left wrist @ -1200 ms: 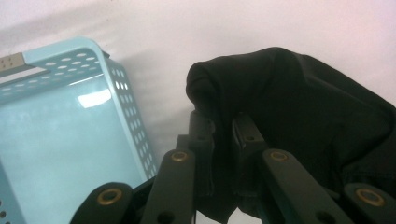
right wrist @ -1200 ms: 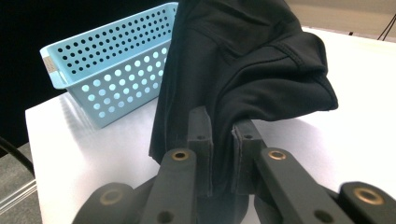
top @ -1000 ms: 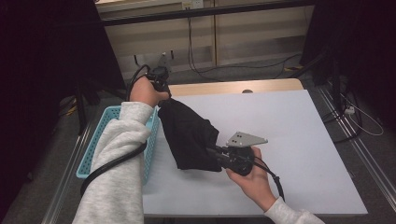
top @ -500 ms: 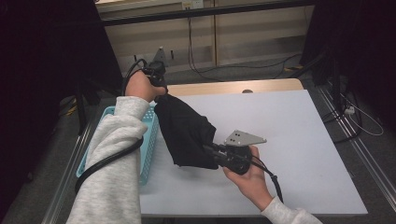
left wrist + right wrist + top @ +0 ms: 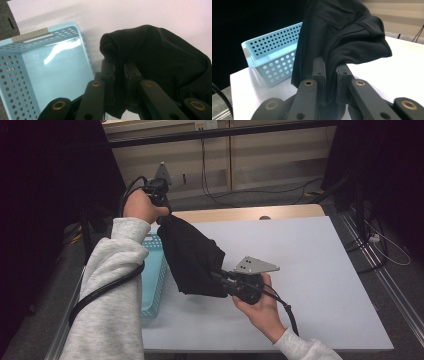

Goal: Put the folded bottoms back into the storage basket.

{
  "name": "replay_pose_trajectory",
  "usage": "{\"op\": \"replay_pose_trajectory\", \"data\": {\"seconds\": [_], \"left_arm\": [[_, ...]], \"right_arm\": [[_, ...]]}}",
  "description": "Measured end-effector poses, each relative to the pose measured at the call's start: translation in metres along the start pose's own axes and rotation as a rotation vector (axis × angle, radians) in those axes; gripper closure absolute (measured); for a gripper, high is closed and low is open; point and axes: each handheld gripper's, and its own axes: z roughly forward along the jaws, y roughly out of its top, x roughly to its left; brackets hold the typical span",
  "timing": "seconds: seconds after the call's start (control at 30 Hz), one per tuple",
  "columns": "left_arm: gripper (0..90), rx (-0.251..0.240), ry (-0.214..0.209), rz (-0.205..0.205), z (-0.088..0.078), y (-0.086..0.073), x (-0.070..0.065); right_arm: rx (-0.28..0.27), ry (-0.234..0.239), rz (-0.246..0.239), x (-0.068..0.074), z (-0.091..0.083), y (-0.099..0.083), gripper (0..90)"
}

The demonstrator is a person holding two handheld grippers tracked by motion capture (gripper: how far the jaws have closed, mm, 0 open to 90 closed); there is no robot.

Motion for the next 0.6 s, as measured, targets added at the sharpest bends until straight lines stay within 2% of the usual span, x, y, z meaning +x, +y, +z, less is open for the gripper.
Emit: {"op": "replay_pose_trajectory", "data": {"seconds": [0.6], "left_arm": [[80.9, -0.014, 0.000, -0.024, -0.021, -0.007, 0.015]], "right_arm": [[-0.015, 0.028, -0.021, 0.012, 0.008, 0.015, 81.3]]}}
